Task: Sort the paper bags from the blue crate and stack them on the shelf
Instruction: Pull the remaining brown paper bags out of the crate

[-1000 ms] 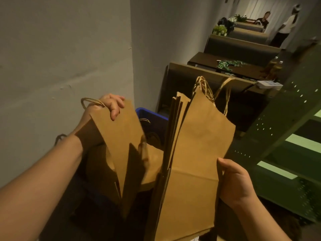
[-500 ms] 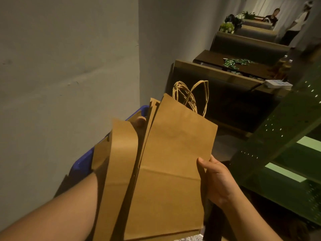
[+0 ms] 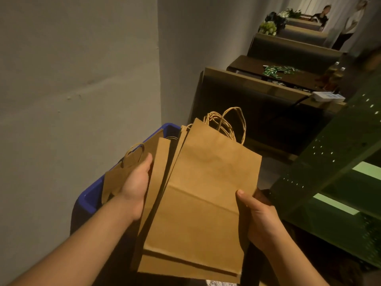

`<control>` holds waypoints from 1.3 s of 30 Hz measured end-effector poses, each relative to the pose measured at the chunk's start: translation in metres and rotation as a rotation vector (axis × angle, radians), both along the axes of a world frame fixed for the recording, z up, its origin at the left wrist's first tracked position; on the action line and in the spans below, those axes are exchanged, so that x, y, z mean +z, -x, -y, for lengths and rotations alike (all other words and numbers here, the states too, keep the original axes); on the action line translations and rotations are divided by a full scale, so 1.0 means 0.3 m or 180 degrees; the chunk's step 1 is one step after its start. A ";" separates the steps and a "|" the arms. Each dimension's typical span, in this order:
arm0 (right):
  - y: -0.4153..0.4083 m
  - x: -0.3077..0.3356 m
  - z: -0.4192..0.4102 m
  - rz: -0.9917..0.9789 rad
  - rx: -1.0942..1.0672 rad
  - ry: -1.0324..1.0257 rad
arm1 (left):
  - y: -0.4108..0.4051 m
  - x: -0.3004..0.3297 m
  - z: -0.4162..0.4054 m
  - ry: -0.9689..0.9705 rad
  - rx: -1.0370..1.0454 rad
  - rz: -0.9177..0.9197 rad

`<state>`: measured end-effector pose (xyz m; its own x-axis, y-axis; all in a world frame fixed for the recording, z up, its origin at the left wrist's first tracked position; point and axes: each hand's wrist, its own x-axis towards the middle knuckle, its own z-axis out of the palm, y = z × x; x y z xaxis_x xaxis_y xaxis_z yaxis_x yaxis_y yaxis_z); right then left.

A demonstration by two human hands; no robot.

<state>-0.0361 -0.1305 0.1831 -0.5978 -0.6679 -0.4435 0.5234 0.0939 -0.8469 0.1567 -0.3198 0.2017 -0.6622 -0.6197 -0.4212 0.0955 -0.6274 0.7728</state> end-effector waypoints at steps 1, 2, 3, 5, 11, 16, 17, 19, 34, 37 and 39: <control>0.003 0.005 -0.001 -0.0085 0.0054 -0.0070 | -0.002 0.001 -0.006 0.0170 -0.0056 0.0146; 0.011 -0.003 -0.003 -0.0163 0.0139 -0.0101 | -0.005 -0.014 -0.004 0.0291 -0.0108 0.0148; 0.017 -0.010 -0.004 -0.0251 0.0226 -0.0191 | -0.009 -0.014 -0.019 0.0458 -0.0169 0.0191; 0.019 -0.011 0.007 -0.0388 0.0549 -0.0326 | -0.004 -0.019 -0.028 0.0518 -0.0237 0.0346; 0.018 -0.012 0.038 -0.0769 0.0809 -0.0615 | 0.038 -0.057 -0.036 0.0974 0.0035 0.0879; 0.019 -0.013 0.046 -0.0559 0.0773 -0.0747 | 0.067 -0.099 -0.037 0.0859 0.0048 0.1008; 0.022 -0.016 0.046 -0.0504 0.0755 -0.0781 | 0.075 -0.108 -0.032 0.0896 0.0041 0.1065; 0.031 -0.025 0.043 -0.0444 0.0683 -0.0786 | 0.092 -0.115 -0.020 0.0957 0.0015 0.1119; 0.035 -0.040 0.035 -0.0156 -0.0087 -0.0766 | -0.102 -0.322 0.146 0.1831 0.0807 0.3313; 0.025 -0.034 0.044 -0.0061 -0.0060 -0.0710 | -0.124 -0.314 0.139 0.2508 0.0801 0.3996; 0.021 -0.038 0.049 -0.0047 -0.0062 -0.0702 | -0.128 -0.309 0.143 0.2837 0.0807 0.4300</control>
<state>-0.0425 -0.1453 0.1718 -0.6172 -0.5438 -0.5687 0.5146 0.2677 -0.8145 0.1950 -0.3628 0.1090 0.0188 -0.9987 -0.0470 -0.8850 -0.0384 0.4639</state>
